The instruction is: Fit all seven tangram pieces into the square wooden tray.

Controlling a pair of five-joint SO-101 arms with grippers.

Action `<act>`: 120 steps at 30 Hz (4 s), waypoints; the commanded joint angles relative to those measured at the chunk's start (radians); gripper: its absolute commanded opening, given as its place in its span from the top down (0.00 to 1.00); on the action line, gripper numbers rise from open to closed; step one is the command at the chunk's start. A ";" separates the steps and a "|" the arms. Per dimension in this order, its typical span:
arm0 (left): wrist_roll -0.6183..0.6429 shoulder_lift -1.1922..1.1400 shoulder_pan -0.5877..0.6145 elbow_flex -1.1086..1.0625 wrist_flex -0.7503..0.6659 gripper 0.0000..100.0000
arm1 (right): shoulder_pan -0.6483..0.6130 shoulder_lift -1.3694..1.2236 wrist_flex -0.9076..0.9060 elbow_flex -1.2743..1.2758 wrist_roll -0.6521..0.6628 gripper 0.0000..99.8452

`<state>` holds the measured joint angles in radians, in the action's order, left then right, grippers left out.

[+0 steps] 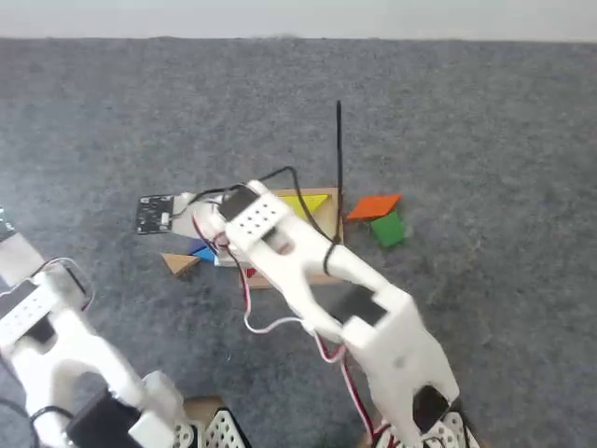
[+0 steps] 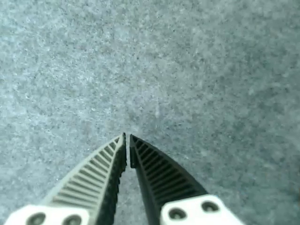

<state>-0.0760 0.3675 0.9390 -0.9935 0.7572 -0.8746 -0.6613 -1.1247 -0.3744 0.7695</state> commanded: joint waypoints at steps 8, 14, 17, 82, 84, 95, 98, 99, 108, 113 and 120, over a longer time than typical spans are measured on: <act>0.011 0.043 0.023 0.007 -0.023 0.99 | -0.031 -0.257 -0.260 -0.652 0.144 0.68; 0.011 0.043 0.025 0.007 -0.023 0.99 | -0.053 -0.401 -0.325 -0.844 0.173 0.68; 0.011 0.043 0.023 0.007 -0.023 0.99 | -0.025 -0.421 -0.420 -0.959 0.172 0.68; -0.801 -0.756 -0.729 0.883 0.413 0.76 | 0.891 1.063 0.162 1.232 -0.295 0.99; -0.802 -0.799 -0.727 0.943 0.465 0.76 | 0.889 1.139 0.182 1.287 -0.295 0.99; -0.856 -0.868 -0.752 1.047 0.551 0.82 | 0.883 1.224 0.196 1.376 -0.292 0.99; -0.859 -0.867 -0.756 1.046 0.548 0.83 | 0.883 1.208 0.196 1.376 -0.290 0.99; -0.859 -0.865 -0.756 1.046 0.548 0.84 | 0.883 1.202 0.196 1.376 -0.290 0.99; -0.861 -0.818 -0.752 1.044 0.554 0.87 | 0.885 1.145 0.217 1.375 -0.290 0.99; -0.861 -0.727 -0.769 0.970 0.548 0.87 | 0.888 1.141 0.231 1.375 -0.295 0.99; -0.861 -0.628 -0.809 0.791 0.453 0.87 | 0.889 1.141 0.231 1.375 -0.295 0.99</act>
<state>-0.9275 -0.3736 0.1396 -0.1419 1.2912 0.0031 0.4833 -0.9068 1.0096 0.4826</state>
